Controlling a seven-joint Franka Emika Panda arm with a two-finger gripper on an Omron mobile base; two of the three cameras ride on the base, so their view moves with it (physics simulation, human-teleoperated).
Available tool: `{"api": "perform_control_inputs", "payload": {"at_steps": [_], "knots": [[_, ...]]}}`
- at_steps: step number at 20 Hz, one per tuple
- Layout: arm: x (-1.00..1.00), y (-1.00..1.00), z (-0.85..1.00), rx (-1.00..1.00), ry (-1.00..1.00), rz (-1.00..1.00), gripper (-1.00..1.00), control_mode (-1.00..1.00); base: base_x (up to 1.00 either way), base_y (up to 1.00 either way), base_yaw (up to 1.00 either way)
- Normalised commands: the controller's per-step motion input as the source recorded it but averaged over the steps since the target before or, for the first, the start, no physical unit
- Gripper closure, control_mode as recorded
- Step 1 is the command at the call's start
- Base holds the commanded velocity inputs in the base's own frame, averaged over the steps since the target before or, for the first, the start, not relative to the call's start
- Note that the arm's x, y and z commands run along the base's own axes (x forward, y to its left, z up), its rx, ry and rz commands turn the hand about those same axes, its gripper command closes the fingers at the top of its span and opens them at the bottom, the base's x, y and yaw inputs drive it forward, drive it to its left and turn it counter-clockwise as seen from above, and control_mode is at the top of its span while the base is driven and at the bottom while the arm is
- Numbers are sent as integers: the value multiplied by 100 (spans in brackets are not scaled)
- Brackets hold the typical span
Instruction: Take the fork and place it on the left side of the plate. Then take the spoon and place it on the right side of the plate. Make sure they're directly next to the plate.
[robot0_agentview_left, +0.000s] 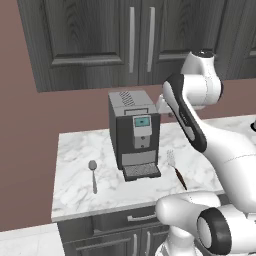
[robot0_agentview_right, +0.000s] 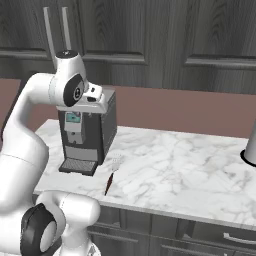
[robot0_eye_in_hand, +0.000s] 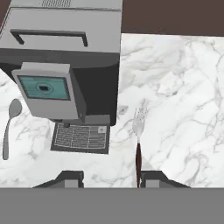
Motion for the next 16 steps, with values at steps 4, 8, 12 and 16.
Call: {"api": "perform_control_inputs", "payload": {"at_steps": [4,8,12,16], "knots": [[-18,-3,-1,0,-7,-2,-100,-100,0,0,0],[-35,-9,-6,1,0,-10,-100,-100,0,0,0],[-51,-29,-12,7,-1,-8,-100,-100,0,0,0],[-43,-36,-26,7,3,-7,-100,-100,0,0,0]]}}
